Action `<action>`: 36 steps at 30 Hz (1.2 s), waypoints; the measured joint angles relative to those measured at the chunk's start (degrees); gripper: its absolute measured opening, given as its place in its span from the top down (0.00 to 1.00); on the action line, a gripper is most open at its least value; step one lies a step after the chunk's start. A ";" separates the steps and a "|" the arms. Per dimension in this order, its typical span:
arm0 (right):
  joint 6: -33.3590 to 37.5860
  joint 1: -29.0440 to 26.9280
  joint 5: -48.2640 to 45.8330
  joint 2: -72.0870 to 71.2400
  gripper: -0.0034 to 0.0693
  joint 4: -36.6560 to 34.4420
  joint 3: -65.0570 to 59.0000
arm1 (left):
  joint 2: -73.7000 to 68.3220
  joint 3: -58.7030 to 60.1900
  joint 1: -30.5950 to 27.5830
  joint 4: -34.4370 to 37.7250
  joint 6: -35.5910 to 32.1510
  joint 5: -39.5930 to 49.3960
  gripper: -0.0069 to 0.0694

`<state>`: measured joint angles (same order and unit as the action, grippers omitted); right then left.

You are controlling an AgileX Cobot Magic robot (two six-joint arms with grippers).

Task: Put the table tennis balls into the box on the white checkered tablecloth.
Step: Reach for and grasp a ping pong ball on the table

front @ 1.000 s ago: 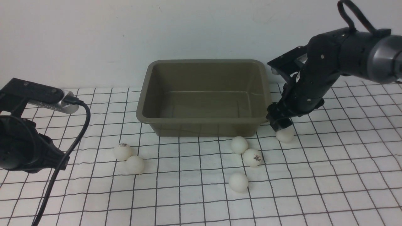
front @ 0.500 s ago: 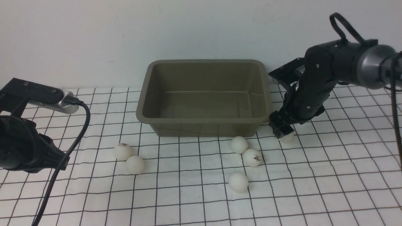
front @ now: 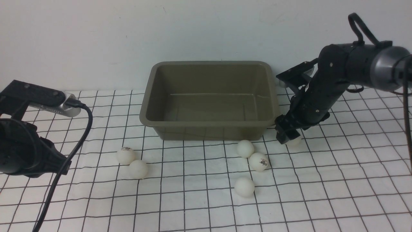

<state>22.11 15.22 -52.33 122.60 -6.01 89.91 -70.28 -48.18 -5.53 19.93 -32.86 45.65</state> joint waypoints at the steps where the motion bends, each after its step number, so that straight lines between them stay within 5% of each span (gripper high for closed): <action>1: 0.02 0.00 0.18 0.30 0.16 0.00 0.00 | 0.00 0.00 0.00 0.00 0.00 0.00 0.90; 16: 0.00 0.00 1.96 0.84 0.45 0.02 0.05 | 0.00 0.00 0.00 0.00 -0.14 0.00 0.90; 36: -4.31 0.00 -5.61 -5.16 0.45 6.01 0.05 | 0.00 0.00 0.00 0.00 -0.18 0.00 0.90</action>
<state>17.81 15.22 -57.93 117.45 0.00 89.95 -70.28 -48.18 -5.53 19.93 -33.04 45.65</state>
